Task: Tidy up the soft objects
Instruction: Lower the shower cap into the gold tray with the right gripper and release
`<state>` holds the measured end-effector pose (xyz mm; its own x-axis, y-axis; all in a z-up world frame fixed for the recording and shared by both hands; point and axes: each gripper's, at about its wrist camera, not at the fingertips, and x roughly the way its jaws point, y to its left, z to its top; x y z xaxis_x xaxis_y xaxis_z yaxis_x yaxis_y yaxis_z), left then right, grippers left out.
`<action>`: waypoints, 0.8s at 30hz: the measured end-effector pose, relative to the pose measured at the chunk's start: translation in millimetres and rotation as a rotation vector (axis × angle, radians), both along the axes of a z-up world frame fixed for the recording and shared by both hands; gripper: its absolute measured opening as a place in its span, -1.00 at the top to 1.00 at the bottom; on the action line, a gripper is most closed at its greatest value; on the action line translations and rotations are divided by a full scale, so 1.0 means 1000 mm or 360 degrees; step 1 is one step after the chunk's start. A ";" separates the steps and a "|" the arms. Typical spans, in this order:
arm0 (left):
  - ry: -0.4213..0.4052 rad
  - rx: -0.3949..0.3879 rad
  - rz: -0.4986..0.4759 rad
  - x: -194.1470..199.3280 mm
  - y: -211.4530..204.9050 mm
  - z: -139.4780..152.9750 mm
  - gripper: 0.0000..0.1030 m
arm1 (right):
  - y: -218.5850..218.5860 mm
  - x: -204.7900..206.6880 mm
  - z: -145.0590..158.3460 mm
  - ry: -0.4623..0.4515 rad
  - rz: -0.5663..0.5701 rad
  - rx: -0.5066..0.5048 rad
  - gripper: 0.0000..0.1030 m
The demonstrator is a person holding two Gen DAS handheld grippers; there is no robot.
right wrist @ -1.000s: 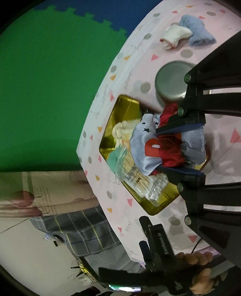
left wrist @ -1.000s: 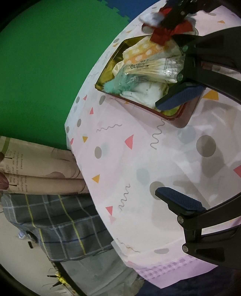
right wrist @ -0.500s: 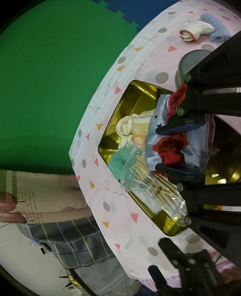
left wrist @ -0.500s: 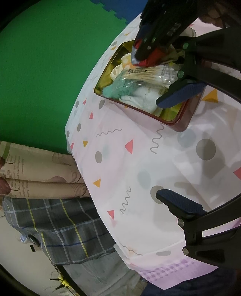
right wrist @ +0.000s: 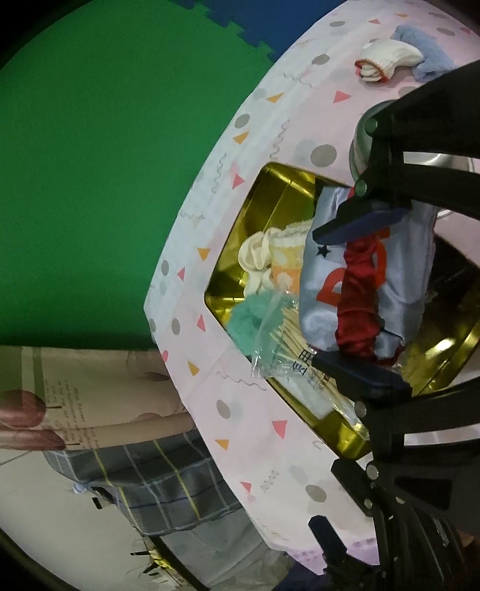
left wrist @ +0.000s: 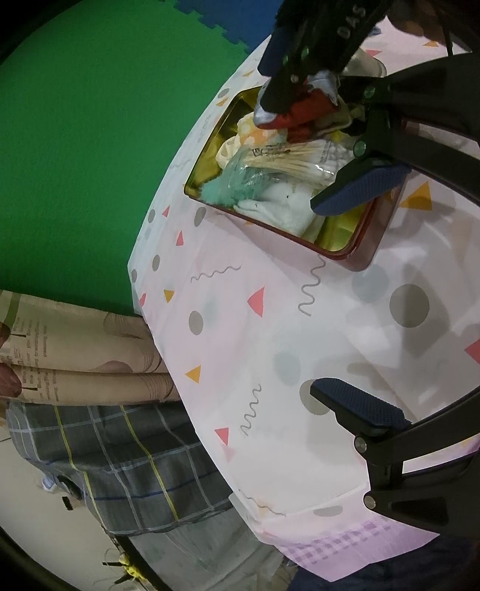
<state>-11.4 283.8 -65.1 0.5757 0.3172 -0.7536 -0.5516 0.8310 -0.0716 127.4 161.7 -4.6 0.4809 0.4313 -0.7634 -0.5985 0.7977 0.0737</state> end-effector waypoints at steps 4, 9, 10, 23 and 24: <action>0.0004 0.0028 -0.0009 0.001 -0.003 0.000 -0.69 | -0.013 -0.006 0.010 -0.0003 -0.0018 0.0031 -0.22; 0.0000 0.0049 -0.0002 0.001 -0.004 0.000 -0.69 | -0.038 -0.016 0.023 -0.0030 -0.0068 0.0083 -0.22; 0.0001 0.0053 -0.0001 0.001 -0.004 0.000 -0.69 | -0.044 -0.017 0.024 -0.0029 -0.0079 0.0095 -0.22; 0.0010 0.0115 -0.0001 0.001 -0.008 0.001 -0.69 | -0.170 0.000 0.006 0.0024 -0.0501 0.0047 -0.22; 0.0012 0.0117 0.0001 0.001 -0.008 0.001 -0.69 | -0.183 0.003 0.003 0.0017 -0.0562 0.0006 -0.22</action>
<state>-10.3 275.3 -63.8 0.5700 0.3719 -0.7327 -0.5523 0.8336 -0.0065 130.1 -20.9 -1.9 0.5928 0.2424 -0.7680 -0.2849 0.9551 0.0815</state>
